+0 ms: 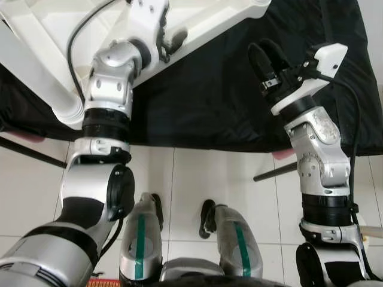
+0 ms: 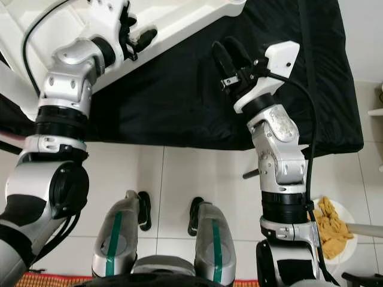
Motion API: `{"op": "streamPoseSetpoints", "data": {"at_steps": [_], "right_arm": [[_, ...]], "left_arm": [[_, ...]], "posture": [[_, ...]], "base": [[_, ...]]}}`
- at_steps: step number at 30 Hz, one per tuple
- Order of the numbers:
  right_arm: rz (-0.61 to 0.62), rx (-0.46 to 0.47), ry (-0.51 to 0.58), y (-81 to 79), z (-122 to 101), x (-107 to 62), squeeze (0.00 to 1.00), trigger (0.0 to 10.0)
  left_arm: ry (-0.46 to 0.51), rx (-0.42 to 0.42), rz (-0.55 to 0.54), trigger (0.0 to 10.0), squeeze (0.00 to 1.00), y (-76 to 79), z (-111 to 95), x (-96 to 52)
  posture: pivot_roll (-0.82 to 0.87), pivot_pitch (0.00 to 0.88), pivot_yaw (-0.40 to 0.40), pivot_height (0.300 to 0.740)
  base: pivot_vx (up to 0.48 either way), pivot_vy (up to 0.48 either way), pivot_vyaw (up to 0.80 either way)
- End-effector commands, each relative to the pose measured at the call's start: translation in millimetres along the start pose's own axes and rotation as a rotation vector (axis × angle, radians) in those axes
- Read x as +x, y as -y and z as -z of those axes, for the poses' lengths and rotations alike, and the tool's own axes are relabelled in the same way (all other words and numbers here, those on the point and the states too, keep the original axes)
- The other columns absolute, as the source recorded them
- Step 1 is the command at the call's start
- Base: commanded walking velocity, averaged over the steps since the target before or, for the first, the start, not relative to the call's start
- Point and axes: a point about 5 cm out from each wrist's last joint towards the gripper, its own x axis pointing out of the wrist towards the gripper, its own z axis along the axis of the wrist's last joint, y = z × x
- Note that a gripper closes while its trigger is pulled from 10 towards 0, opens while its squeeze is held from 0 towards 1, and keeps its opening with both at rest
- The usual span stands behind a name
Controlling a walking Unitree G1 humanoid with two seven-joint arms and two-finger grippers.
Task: Building children table
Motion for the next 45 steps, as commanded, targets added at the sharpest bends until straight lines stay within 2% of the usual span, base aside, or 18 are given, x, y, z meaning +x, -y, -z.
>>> {"op": "streamPoseSetpoints", "data": {"at_steps": [1, 2, 4, 5, 8, 10, 11, 16, 18, 20, 28, 30, 33, 39, 40, 41, 42, 45], "right_arm": [[-0.005, -0.004, -0.012, 0.2, 3.4, -0.9, 0.00, 10.0], [-0.005, -0.004, -0.012, 0.2, 3.4, -0.9, 0.00, 10.0], [-0.011, -0.001, -0.016, -0.1, 5.4, 0.0, 0.00, 10.0], [-0.011, -0.001, -0.016, -0.1, 5.4, 0.0, 0.00, 10.0], [-0.019, 0.004, -0.022, 0.8, 8.6, 1.7, 0.00, 10.0], [-0.020, 0.006, -0.023, 1.2, 9.3, 2.1, 0.00, 10.0], [-0.018, 0.007, -0.024, 2.6, 10.5, 3.7, 0.00, 10.0], [-0.007, 0.008, -0.027, 8.4, 14.3, 9.6, 0.00, 10.0], [-0.007, 0.008, -0.027, 8.4, 14.3, 9.6, 0.00, 10.0], [0.000, 0.002, -0.030, 15.8, 17.3, 15.7, 0.00, 10.0], [0.017, -0.009, -0.034, 28.4, 21.8, 23.7, 0.00, 10.0], [0.025, -0.007, -0.036, 32.0, 24.4, 25.7, 0.00, 10.0], [0.027, -0.007, -0.040, 32.8, 26.7, 27.1, 0.00, 10.0], [0.026, -0.007, -0.041, 33.0, 28.3, 28.3, 0.00, 10.0], [0.021, -0.004, -0.041, 32.9, 30.2, 29.6, 0.00, 10.0], [0.021, -0.004, -0.041, 32.9, 30.2, 29.6, 0.00, 10.0], [0.018, -0.002, -0.042, 32.7, 32.3, 30.7, 0.00, 10.0], [0.015, -0.001, -0.043, 32.5, 33.8, 31.6, 0.00, 10.0]], "left_arm": [[0.043, 0.017, 0.034, 10.0, 0.00, 2.3, 0.9, -10.5], [0.043, 0.017, 0.034, 10.0, 0.00, 2.3, 0.9, -10.5], [0.069, 0.075, 0.106, 10.0, 0.00, 5.3, 3.0, -25.2], [0.069, 0.075, 0.106, 10.0, 0.00, 5.3, 3.0, -25.2], [0.073, 0.060, 0.153, 10.0, 0.00, 6.0, 9.6, -45.5], [0.075, 0.061, 0.151, 10.0, 0.00, 5.7, 10.4, -48.9], [0.092, 0.093, 0.143, 10.0, 0.00, 6.1, 10.0, -54.4], [0.124, 0.117, 0.197, 10.0, 0.00, 13.5, 9.3, -70.2], [0.124, 0.117, 0.197, 10.0, 0.00, 13.5, 9.3, -70.2], [0.161, 0.122, 0.262, 10.0, 0.00, 18.3, 7.3, -84.2], [0.148, 0.149, 0.367, 10.0, 0.00, 22.6, 13.1, -108.6], [0.104, 0.206, 0.355, 10.0, 0.00, 25.5, 22.5, -113.3], [0.086, 0.191, 0.398, 10.0, 0.00, 35.0, 29.2, -122.5], [0.079, 0.169, 0.414, 10.0, 0.00, 38.4, 31.0, -132.0], [0.056, 0.136, 0.418, 10.0, 0.00, 37.5, 32.4, -139.7], [0.056, 0.136, 0.418, 10.0, 0.00, 37.5, 32.4, -139.7], [0.040, 0.093, 0.426, 10.0, 0.00, 36.5, 32.0, -147.7], [0.023, 0.052, 0.436, 10.0, 0.00, 35.8, 31.9, -154.6]], "posture": [[0.02, 0.122, 0.005, 0.740], [0.02, 0.122, 0.005, 0.740], [0.03, 0.119, 0.000, 0.740], [0.03, 0.119, 0.000, 0.740], [0.05, 0.112, -0.016, 0.740], [0.06, 0.111, -0.018, 0.740], [0.07, 0.111, -0.024, 0.740], [0.09, 0.115, -0.035, 0.740], [0.09, 0.115, -0.035, 0.740], [0.10, 0.112, -0.046, 0.740], [0.12, 0.100, -0.058, 0.740], [0.13, 0.100, -0.060, 0.740], [0.14, 0.103, -0.065, 0.740], [0.15, 0.103, -0.067, 0.740], [0.16, 0.105, -0.070, 0.740], [0.16, 0.105, -0.070, 0.740], [0.16, 0.105, -0.073, 0.740], [0.17, 0.103, -0.075, 0.740]], "base": [[0.000, 0.000, 0.00], [0.000, 0.000, 0.00], [0.000, 0.000, 0.00], [0.000, 0.000, 0.00], [0.000, 0.000, 0.00], [0.000, 0.000, 0.00], [0.000, 0.000, 0.00], [0.000, 0.000, 0.00], [0.000, 0.000, 0.00], [0.000, 0.000, 0.00], [0.000, 0.000, 0.00], [0.000, 0.000, 0.00], [0.000, 0.000, 0.00], [0.000, 0.000, 0.00], [0.000, 0.000, 0.00], [0.000, 0.000, 0.00], [0.000, 0.000, 0.00], [0.000, 0.000, 0.00]]}}
